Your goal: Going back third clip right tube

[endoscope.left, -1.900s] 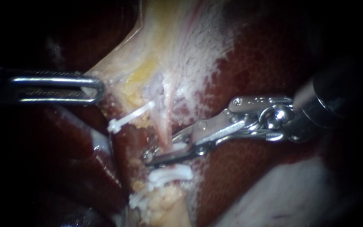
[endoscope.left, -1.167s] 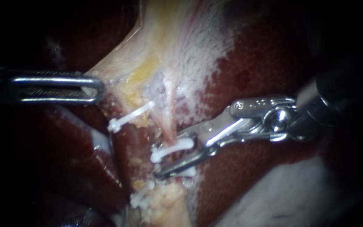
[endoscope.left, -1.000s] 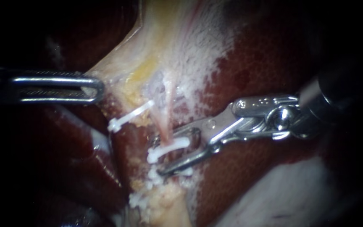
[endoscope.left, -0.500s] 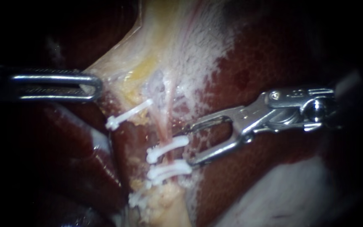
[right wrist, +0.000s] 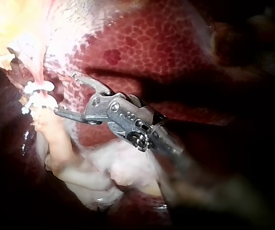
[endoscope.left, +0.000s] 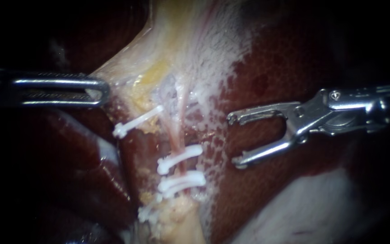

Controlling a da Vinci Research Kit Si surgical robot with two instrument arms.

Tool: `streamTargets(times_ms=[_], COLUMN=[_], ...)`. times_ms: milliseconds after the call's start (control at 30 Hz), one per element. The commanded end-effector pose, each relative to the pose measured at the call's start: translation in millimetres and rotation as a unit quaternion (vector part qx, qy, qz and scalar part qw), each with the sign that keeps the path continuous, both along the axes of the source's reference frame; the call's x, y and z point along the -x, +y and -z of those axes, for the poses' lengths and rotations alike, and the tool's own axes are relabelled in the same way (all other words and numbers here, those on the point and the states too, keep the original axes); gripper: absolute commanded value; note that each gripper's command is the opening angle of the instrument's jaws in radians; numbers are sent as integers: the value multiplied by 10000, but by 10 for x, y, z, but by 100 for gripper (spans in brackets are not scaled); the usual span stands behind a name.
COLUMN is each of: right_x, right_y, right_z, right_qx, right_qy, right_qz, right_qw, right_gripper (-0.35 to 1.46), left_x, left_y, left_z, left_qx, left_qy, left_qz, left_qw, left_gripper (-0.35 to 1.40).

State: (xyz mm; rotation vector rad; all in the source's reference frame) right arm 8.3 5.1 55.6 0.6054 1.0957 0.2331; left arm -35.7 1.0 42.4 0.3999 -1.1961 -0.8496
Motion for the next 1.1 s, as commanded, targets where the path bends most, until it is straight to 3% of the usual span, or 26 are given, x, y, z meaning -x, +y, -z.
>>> streamTargets(times_ms=[33,233,467,767,1100], right_x=[1,5,5,6,7], right_y=[-1,-2,-4,-5,-6], right_z=[0,2,3,4,5], right_qx=[5,5,5,5,5], right_qy=[0,7,9,10,12], right_qz=[0,13,15,17,21], right_qw=[10000,10000,10000,10000,10000], right_gripper=[59,59,59,59,59], left_x=[-1,-4,-3,14,33], left_y=[0,2,-1,-12,-23], left_z=[-2,-19,-48,-91,-104], left_qx=[6,34,30,-119,-210], left_qy=[4,3,104,248,246], left_qz=[8,22,-37,-73,-183], left_qw=[10000,10000,9999,9996,9993], left_gripper=[-35,-35,-35,-35,-35])
